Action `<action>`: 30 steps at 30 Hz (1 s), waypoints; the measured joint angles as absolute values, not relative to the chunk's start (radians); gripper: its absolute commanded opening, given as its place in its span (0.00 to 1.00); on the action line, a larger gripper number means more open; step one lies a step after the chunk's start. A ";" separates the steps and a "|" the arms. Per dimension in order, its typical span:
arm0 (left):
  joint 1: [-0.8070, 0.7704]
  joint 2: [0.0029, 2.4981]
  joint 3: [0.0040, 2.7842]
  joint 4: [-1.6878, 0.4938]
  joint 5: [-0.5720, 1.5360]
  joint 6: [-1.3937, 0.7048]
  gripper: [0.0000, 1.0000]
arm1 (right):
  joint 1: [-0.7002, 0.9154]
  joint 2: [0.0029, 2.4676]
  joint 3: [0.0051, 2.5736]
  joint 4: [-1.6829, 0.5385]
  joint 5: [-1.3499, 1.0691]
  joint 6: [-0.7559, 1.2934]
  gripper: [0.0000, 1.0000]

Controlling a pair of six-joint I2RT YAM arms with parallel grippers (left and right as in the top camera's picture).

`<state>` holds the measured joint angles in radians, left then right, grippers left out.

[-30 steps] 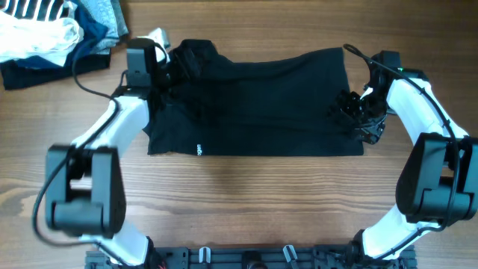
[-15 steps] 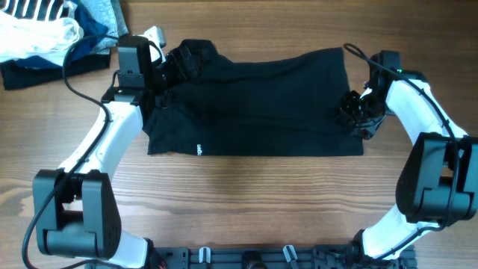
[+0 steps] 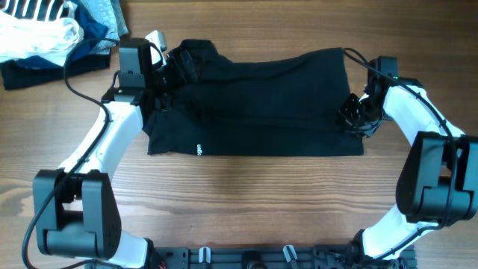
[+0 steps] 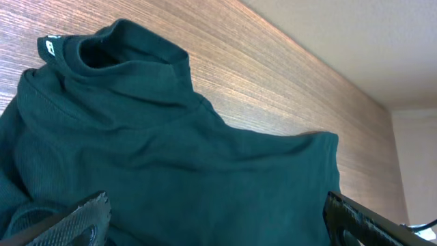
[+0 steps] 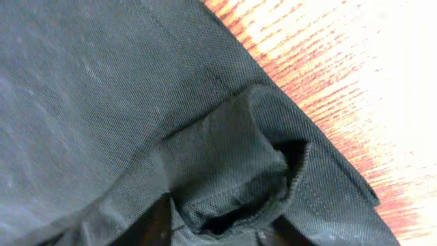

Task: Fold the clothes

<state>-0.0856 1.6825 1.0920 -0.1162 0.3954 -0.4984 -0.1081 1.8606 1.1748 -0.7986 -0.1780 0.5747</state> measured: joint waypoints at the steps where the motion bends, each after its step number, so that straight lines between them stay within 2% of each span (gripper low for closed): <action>1: -0.086 1.682 1.092 -0.116 0.395 -0.498 1.00 | -0.108 1.861 1.175 -0.798 -0.177 0.576 0.19; 5: -0.086 1.682 1.092 -0.117 0.397 -0.498 1.00 | -0.108 1.861 1.174 -0.776 -0.175 0.578 0.16; 9: -0.086 1.682 1.092 -0.117 0.398 -0.498 1.00 | -0.108 1.861 1.174 -0.738 -0.175 0.585 0.06; 12: -0.086 1.682 1.092 -0.117 0.398 -0.498 1.00 | -0.108 1.861 1.173 -0.704 -0.168 0.598 0.06; 13: -0.086 1.682 1.092 -0.118 0.398 -0.498 1.00 | -0.108 1.861 1.173 -0.698 -0.163 0.601 0.08; 15: -0.086 1.682 1.092 -0.121 0.398 -0.498 1.00 | -0.108 1.861 1.173 -0.693 -0.144 0.611 0.26; 16: -0.086 1.682 1.092 -0.121 0.398 -0.498 1.00 | -0.108 1.861 1.173 -0.693 -0.142 0.616 0.37; 17: -0.086 1.682 1.092 -0.121 0.398 -0.498 1.00 | -0.108 1.861 1.173 -0.693 -0.123 0.627 0.53; 18: -0.086 1.682 1.092 -0.121 0.398 -0.498 1.00 | -0.108 1.861 1.173 -0.693 -0.112 0.624 0.73; 19: -0.086 1.682 1.092 -0.121 0.398 -0.495 1.00 | -0.108 1.861 1.173 -0.693 -0.101 0.627 0.81; 20: -0.086 1.682 1.092 -0.121 0.398 -0.491 1.00 | -0.109 1.861 1.173 -0.693 -0.088 0.629 0.85; 27: -0.086 1.682 1.092 -0.101 0.397 -0.454 0.99 | -0.109 1.861 1.173 -0.694 -0.026 0.653 0.95; 28: -0.086 1.682 1.092 -0.088 0.397 -0.452 0.97 | -0.109 1.861 1.174 -0.698 -0.018 0.655 0.99; 30: -0.086 1.682 1.092 -0.058 0.397 -0.449 0.88 | -0.109 1.861 1.195 -0.721 -0.008 0.655 1.00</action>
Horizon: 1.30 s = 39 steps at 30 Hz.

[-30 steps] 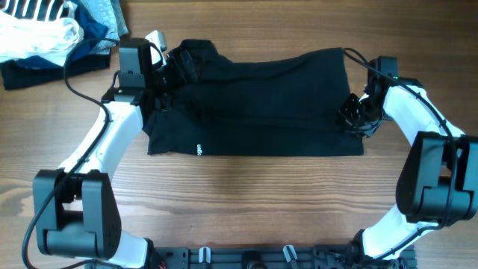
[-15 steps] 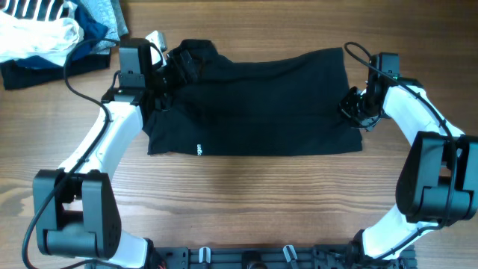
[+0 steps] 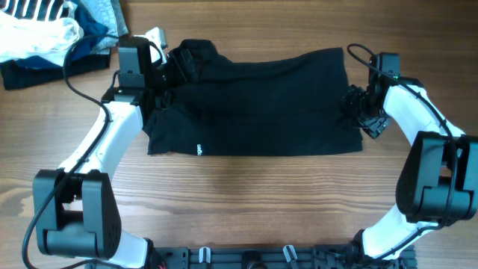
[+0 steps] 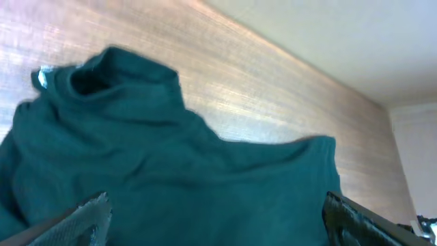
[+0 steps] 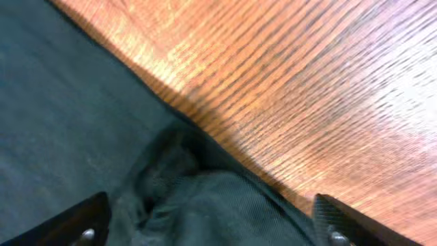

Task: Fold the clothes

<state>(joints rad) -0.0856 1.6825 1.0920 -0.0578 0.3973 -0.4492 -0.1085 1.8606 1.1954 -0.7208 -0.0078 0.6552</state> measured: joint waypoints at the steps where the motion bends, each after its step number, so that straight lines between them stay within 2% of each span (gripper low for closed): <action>1: -0.086 1.682 1.092 -0.035 0.397 -0.447 0.83 | -0.109 1.861 1.218 -0.735 -0.003 0.654 1.00; 5: -0.086 1.683 1.098 0.000 0.396 -0.451 0.82 | -0.109 1.861 1.356 -0.767 0.000 0.611 1.00; 9: -0.086 1.709 1.174 -0.146 0.394 -0.453 0.86 | -0.109 1.861 1.528 -0.834 -0.011 0.546 1.00; 16: -0.086 1.854 1.488 -0.391 0.394 -0.482 0.89 | -0.109 1.861 1.753 -0.875 -0.048 0.460 0.99; 27: -0.082 2.066 1.588 -0.377 0.292 -0.583 0.89 | -0.109 1.869 1.773 -0.799 -0.071 0.440 1.00; 39: -0.064 2.131 1.588 -0.358 0.229 -0.677 0.90 | -0.109 2.019 1.774 -0.797 -0.096 0.444 0.99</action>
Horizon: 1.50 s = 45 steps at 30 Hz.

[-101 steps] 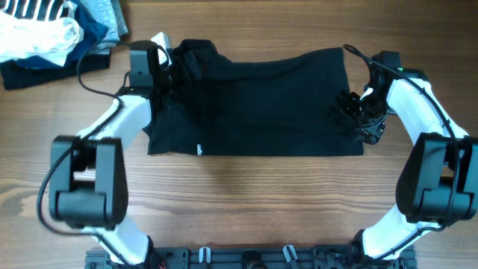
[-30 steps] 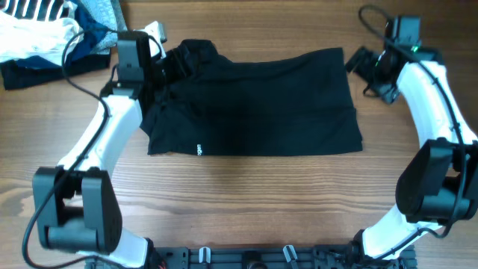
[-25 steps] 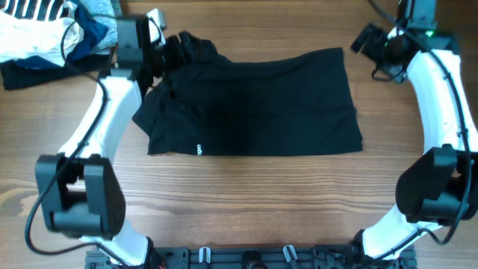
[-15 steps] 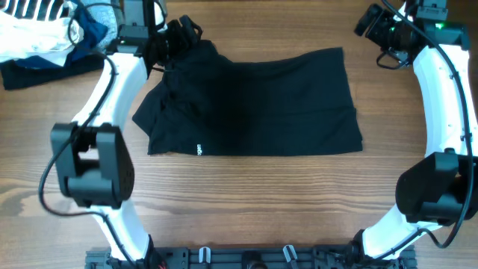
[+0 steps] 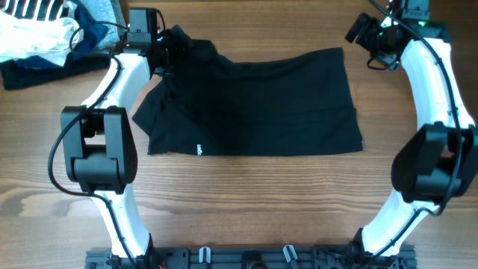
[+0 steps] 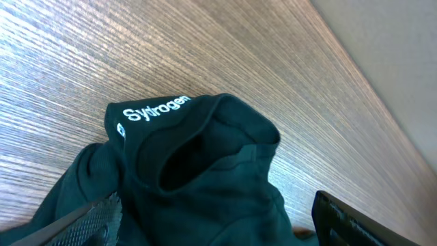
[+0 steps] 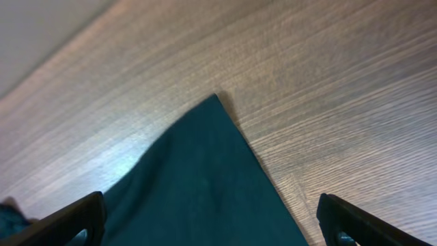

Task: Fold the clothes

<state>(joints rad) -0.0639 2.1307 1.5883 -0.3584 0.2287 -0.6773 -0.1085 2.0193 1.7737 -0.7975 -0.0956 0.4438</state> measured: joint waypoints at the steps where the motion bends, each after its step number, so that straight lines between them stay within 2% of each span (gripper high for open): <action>1: -0.064 2.138 1.588 -0.349 0.229 -0.684 0.89 | -0.109 2.031 1.774 -0.793 -0.099 0.444 0.99; 6: -0.064 2.170 1.589 -0.262 0.229 -0.701 0.84 | -0.108 2.078 1.774 -0.762 -0.116 0.444 1.00; 10: -0.064 2.183 1.589 -0.248 0.229 -0.727 0.86 | -0.109 2.082 1.774 -0.742 -0.124 0.444 1.00; 18: -0.064 2.207 1.589 -0.222 0.229 -0.757 0.62 | -0.109 2.082 1.774 -0.739 -0.127 0.444 1.00; 29: -0.064 2.267 1.590 -0.208 0.240 -0.762 0.56 | -0.109 2.083 1.774 -0.738 -0.128 0.444 1.00; 35: -0.064 2.267 1.590 -0.200 0.229 -0.762 0.59 | -0.109 2.083 1.774 -0.738 -0.128 0.444 0.99; 37: -0.064 2.267 1.590 -0.200 0.227 -0.762 0.51 | -0.109 2.083 1.774 -0.738 -0.128 0.444 0.99; 43: -0.064 2.281 1.591 -0.193 0.207 -0.766 0.07 | -0.109 2.083 1.774 -0.738 -0.128 0.444 0.99; 45: -0.064 2.296 1.591 -0.191 0.205 -0.768 0.04 | -0.109 2.083 1.774 -0.733 -0.128 0.444 1.00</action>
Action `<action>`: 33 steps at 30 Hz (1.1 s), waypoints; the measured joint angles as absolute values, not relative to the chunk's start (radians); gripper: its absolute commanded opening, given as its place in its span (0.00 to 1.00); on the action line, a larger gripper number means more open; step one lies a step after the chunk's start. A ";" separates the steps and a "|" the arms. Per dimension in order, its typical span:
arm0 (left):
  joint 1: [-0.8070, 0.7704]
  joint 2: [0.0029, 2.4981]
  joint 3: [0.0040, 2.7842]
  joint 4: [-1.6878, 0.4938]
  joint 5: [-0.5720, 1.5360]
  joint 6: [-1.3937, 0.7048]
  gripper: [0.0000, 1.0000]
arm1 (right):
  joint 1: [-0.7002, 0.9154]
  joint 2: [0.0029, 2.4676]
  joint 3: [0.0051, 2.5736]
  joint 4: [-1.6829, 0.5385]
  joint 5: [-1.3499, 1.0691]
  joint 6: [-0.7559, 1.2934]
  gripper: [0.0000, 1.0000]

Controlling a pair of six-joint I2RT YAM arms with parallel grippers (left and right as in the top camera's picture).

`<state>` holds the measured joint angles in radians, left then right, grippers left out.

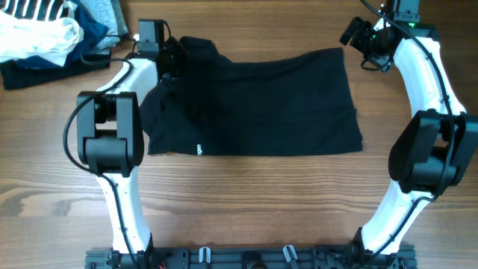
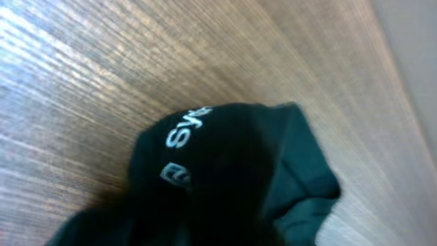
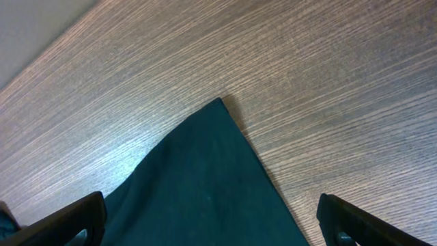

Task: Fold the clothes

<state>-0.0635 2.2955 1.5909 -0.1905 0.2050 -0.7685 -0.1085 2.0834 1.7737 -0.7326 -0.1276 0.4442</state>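
Observation:
A black garment lies spread flat across the table. Its collar, with white lettering, fills the left wrist view. My left gripper sits down on that collar at the far left corner. Its fingers are lost in the dark cloth and no longer show at the frame's edges, so it reads as shut on the collar. My right gripper hovers open over the far right corner. Both its fingertips stand wide apart, one on each side of the cloth.
A pile of other clothes, white, blue and striped, lies at the far left of the table. A small white label marks the garment's near hem. Both arm bases stand at the near edge.
My left gripper has come down from just above the collar onto it, and its fingers have left the wide-open position. The right gripper has hardly moved and stays open.
At first my left gripper was open over the garment's left shoulder and the right was pressed into a bunched fold at the right edge. Then the right stood open beside that edge. Later both grippers were open at the far corners. Now the left is on the collar.

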 measured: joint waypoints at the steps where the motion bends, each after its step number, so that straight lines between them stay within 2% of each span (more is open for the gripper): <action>1: -0.063 2.302 1.591 -0.187 0.205 -0.769 0.04 | -0.109 2.084 1.774 -0.727 -0.127 0.444 0.99; 8: -0.062 2.307 1.593 -0.178 0.206 -0.765 0.04 | -0.108 2.127 1.774 -0.623 -0.136 0.444 0.98; 15: -0.062 2.308 1.593 -0.180 0.206 -0.765 0.04 | -0.108 2.261 1.774 -0.453 -0.206 0.398 0.94; 24: -0.062 2.308 1.595 -0.183 0.206 -0.765 0.04 | -0.088 2.335 1.774 -0.403 -0.207 0.321 0.90; 27: -0.062 2.308 1.595 -0.183 0.206 -0.765 0.04 | -0.051 2.349 1.775 -0.402 -0.165 0.308 0.83; 29: -0.062 2.308 1.595 -0.183 0.206 -0.765 0.10 | -0.022 2.351 1.776 -0.404 -0.131 0.303 0.82; 30: -0.062 2.308 1.595 -0.183 0.206 -0.766 0.10 | -0.010 2.351 1.776 -0.405 -0.116 0.300 0.80; 33: -0.063 2.308 1.598 -0.183 0.206 -0.766 0.09 | 0.023 2.351 1.776 -0.421 -0.049 0.296 0.63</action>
<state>-0.0628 2.3077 1.5978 -0.1833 0.2062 -0.7658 0.0235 2.3508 1.7756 -0.4210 -0.0494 0.2958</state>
